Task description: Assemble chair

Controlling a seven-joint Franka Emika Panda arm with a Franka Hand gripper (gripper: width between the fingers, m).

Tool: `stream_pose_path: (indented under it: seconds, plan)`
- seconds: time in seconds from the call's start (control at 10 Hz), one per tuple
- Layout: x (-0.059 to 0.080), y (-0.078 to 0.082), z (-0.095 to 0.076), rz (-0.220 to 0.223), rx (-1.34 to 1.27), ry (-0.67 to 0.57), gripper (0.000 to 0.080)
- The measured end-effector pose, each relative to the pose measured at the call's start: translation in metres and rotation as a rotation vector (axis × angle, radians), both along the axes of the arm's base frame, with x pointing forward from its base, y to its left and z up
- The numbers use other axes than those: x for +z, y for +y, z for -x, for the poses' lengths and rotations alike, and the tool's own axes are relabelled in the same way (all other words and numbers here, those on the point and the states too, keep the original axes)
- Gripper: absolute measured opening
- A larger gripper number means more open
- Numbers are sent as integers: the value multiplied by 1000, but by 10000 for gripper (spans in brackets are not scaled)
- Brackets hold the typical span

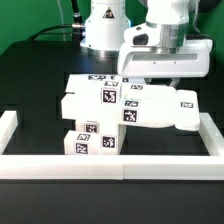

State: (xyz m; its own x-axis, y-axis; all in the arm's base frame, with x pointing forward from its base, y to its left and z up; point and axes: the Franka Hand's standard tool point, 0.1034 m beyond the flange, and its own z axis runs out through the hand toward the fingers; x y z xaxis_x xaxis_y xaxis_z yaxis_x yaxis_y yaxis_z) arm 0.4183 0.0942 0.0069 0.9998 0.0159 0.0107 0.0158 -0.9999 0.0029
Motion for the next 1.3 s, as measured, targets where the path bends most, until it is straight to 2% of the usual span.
stream_pose_path:
  seconds: [0.2, 0.4, 0.5, 0.8, 1.0, 1.2, 1.3]
  plan:
    - [2, -5, -5, 2, -5, -6, 283]
    - [10, -25, -18, 7, 4, -18, 283]
    - [22, -29, -25, -3, 18, -1, 283]
    - [71, -48, -60, -29, 16, -12, 284]
    - [67, -49, -57, -24, 18, -9, 284]
    - [68, -53, -59, -22, 35, -5, 284]
    - [78, -65, -74, -15, 68, -3, 284]
